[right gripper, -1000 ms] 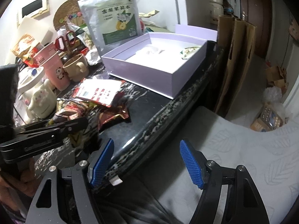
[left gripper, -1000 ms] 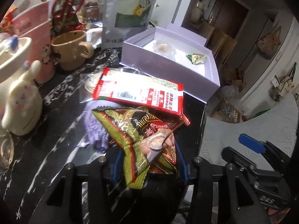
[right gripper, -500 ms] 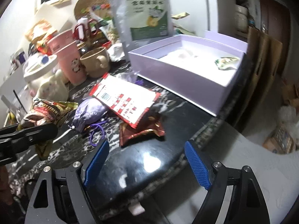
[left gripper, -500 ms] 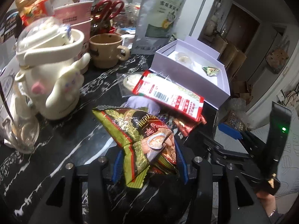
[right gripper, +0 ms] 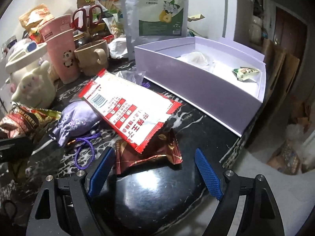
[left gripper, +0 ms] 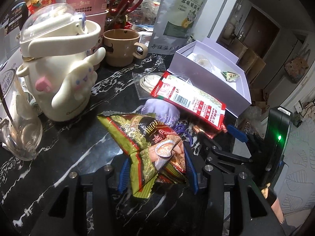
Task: Organize soft objects
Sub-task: 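Grasp the brown Rotex Kiss chocolate with the right tool while the left tool holds the gold bag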
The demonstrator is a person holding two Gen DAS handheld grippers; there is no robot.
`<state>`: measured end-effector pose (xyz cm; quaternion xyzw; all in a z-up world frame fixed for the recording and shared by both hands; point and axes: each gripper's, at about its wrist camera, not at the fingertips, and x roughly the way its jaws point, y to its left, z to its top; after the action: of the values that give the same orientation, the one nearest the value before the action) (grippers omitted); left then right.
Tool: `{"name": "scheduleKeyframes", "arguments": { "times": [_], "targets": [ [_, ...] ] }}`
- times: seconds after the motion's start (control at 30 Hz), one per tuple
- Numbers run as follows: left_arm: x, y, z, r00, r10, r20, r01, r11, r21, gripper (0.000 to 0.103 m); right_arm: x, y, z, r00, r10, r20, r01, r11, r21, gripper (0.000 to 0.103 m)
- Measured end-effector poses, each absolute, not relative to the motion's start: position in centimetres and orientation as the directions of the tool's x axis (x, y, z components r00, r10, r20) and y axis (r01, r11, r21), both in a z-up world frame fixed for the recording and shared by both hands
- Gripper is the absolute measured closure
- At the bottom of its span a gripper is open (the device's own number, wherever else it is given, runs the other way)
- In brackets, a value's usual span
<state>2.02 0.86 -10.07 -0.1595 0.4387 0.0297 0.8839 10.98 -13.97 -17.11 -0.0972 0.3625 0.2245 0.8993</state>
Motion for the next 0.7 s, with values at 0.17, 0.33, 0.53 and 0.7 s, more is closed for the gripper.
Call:
{"name": "scheduleKeyframes", "arguments": {
  "times": [0.17,0.33,0.53,0.7],
  "targets": [
    [2.0,1.0,-10.2,0.612,-0.095,-0.785,-0.191,0.946,-0.263,0.055,10.5,-13.5,-16.8,0.646,0.327,-0.69,-0.481,0.876,-0.035,0.052],
    [1.8,1.1,-10.2,0.616,-0.085,-0.784,-0.203,0.944,-0.261,0.055,10.4,-13.8,-16.5,0.632,0.326,-0.703,-0.463,0.887,-0.005,0.057],
    [1.5,0.8,-9.9,0.623,-0.086,-0.777,-0.191,0.947,-0.258,0.055,9.8,-15.2,-16.2,0.604,0.375,-0.703,-0.457,0.886,0.079,0.058],
    [1.1,0.2,-9.7,0.626,-0.097,-0.774,-0.174,0.95,-0.26,0.055,8.8,-16.1,-16.0,0.603,0.387,-0.698,-0.452,0.886,0.101,0.058]
  ]
}}
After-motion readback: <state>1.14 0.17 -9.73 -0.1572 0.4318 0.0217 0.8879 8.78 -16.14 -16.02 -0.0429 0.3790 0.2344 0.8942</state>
